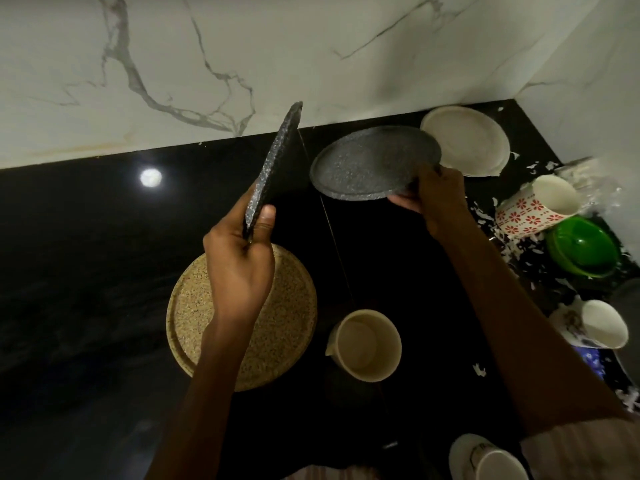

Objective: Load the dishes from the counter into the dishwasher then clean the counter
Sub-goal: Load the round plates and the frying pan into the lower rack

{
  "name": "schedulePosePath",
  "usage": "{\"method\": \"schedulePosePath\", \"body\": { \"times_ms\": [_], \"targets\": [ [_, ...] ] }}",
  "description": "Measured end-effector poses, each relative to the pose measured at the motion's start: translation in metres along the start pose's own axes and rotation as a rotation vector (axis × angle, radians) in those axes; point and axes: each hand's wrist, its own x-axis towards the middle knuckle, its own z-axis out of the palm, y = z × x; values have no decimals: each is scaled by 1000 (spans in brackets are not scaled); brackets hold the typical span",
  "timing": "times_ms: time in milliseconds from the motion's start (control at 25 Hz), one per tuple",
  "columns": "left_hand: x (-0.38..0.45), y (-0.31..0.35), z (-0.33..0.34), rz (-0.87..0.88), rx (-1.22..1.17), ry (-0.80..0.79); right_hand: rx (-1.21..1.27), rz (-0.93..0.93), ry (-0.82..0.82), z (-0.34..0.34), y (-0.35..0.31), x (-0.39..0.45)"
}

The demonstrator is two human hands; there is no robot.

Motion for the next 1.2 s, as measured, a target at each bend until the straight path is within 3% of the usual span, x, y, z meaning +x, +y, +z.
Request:
{"method": "schedulePosePath", "body": {
  "times_ms": [160, 320, 480, 680, 840, 1000, 1200],
  "targets": [
    [-12, 12, -1, 86, 39, -69, -127, -68, -195, 4, 11, -71],
    [-32, 9, -4, 257, 135, -279, -80, -119, -374, 2, 23, -135],
    [-55, 6, -11, 298, 294, -474, -21, -183, -462, -9, 30, -168],
    [-69, 18, -24, 373, 273, -507, 6, -242, -510, -14, 44, -180],
    [-79, 33, -20, 445, 187, -457, 208, -204, -569, -9, 44, -192],
    [-86, 42, -7, 534, 192, -410, 94, -413, -485, -6, 47, -203],
    [-91, 42, 1, 586, 253, -471, 79, -432, -282, -2, 45, -197]
  ]
}}
